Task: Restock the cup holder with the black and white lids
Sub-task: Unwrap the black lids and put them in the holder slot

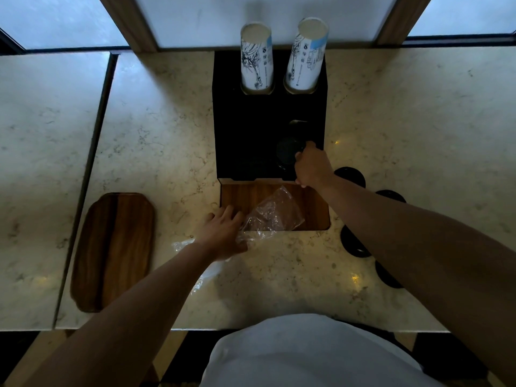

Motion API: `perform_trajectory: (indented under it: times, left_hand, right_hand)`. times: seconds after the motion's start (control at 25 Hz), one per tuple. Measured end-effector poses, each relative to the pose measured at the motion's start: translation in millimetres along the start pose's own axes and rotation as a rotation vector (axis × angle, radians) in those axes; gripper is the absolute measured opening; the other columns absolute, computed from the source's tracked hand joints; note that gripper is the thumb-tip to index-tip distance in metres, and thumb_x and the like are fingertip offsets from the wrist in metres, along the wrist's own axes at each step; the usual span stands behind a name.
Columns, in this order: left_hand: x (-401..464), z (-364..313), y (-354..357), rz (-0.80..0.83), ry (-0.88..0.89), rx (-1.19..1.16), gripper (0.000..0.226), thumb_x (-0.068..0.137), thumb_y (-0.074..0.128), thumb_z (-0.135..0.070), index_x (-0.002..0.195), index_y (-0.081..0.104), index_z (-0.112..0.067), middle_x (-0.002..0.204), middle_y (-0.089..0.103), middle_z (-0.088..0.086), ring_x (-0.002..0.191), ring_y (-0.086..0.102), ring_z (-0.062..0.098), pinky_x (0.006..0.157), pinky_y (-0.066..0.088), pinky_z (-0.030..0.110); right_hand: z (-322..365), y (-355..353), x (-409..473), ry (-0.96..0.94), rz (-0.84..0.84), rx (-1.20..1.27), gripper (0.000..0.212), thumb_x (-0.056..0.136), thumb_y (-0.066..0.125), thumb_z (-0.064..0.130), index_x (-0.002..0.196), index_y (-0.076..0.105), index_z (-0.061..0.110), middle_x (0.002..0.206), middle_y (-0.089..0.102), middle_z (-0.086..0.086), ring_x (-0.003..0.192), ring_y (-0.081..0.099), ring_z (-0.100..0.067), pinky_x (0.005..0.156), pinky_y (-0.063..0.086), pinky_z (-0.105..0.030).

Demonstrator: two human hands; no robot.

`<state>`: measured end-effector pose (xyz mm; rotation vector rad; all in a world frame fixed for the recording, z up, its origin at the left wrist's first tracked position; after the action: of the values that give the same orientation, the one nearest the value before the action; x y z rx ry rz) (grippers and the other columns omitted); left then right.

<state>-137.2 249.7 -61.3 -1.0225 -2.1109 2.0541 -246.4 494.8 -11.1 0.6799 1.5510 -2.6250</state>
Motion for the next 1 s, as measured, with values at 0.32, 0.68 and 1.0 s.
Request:
perform_trajectory:
  times: [0.32, 0.68, 1.0]
  left_hand:
    - [-2, 0, 1, -0.007, -0.01, -0.008, 0.074, 0.079, 0.061, -0.066, 0.137, 0.041, -0.026, 0.132, 0.045, 0.003, 0.12, 0.045, 0.025, 0.097, 0.041, 0.042]
    - [0, 1, 5, 0.0, -0.016, -0.003, 0.076, 0.078, 0.061, -0.067, 0.138, 0.038, -0.026, 0.133, 0.045, 0.004, 0.12, 0.046, 0.025, 0.097, 0.042, 0.043]
    - [0, 1, 5, -0.003, -0.019, 0.0, 0.076, 0.078, 0.06, -0.069, 0.137, 0.039, -0.026, 0.134, 0.045, 0.005, 0.121, 0.046, 0.026, 0.098, 0.043, 0.043]
  right_hand:
    - [4, -5, 1, -0.12, 0.116, -0.306, 0.035, 0.093, 0.062, 0.006, 0.128, 0.057, 0.0, 0.134, 0.043, -0.024, 0.109, 0.056, -0.037, 0.077, 0.051, -0.035]
    - [2, -10, 6, -0.09, -0.064, 0.048, 0.062, 0.1, 0.046, 0.027, 0.155, 0.022, 0.015, 0.124, 0.058, -0.026, 0.104, 0.061, -0.037, 0.073, 0.045, -0.031]
    - [0, -8, 6, -0.129, -0.078, 0.064, 0.057, 0.099, 0.045, 0.03, 0.153, 0.028, 0.019, 0.132, 0.051, -0.027, 0.111, 0.058, -0.038, 0.085, 0.047, -0.036]
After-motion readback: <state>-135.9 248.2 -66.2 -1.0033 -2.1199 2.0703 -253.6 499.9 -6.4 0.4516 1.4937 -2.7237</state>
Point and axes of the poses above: each hand's wrist, its own x-axis towards the middle knuckle, its own y-axis out of the palm, z = x × y, the point moved 5 cm from there along x, towards the middle knuckle
